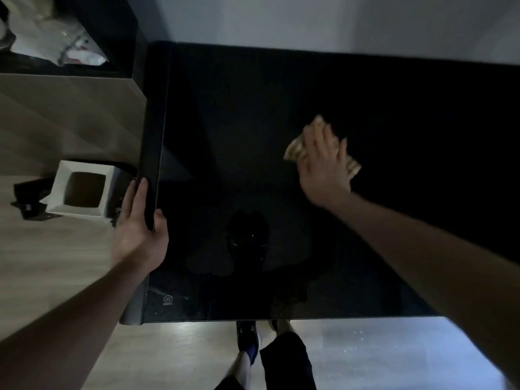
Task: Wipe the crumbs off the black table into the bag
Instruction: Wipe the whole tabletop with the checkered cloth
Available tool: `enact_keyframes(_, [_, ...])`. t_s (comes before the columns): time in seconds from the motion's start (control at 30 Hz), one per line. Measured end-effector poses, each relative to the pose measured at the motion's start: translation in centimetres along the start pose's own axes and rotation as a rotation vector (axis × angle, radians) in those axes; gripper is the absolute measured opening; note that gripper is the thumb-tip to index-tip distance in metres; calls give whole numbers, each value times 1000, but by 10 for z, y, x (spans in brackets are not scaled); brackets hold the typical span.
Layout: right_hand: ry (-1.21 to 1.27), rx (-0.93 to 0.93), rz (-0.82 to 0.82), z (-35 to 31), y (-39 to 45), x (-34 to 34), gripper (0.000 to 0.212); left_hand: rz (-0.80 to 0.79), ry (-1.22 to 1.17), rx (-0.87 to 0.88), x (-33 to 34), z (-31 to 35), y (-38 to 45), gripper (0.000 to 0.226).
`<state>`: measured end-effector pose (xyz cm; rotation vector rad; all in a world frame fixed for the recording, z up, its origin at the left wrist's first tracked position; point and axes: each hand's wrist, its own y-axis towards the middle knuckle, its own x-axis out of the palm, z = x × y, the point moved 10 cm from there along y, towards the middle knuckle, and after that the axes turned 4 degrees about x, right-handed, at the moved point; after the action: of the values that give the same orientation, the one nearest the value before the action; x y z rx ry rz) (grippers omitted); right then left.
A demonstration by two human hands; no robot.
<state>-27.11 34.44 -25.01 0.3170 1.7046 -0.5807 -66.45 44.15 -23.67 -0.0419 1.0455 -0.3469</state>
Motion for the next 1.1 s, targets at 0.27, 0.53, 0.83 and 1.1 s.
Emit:
enact_keyframes(0.27, [-6,-506,-318,-106,-225,58,70,-13,-18,0,-2,1,0,69])
enact_keyframes(0.53, [-27,-392,-135,-68,-75,29,68,13,21,-4,-1,1,2,69])
enact_keyframes(0.83, [59,-12,-17,44,107,-24,64,13,51,-28,-1,-1,3,71])
enact_keyframes(1.1, [45,-1,-15,27,48,-11,67,7,64,-28,-2,3,1,72])
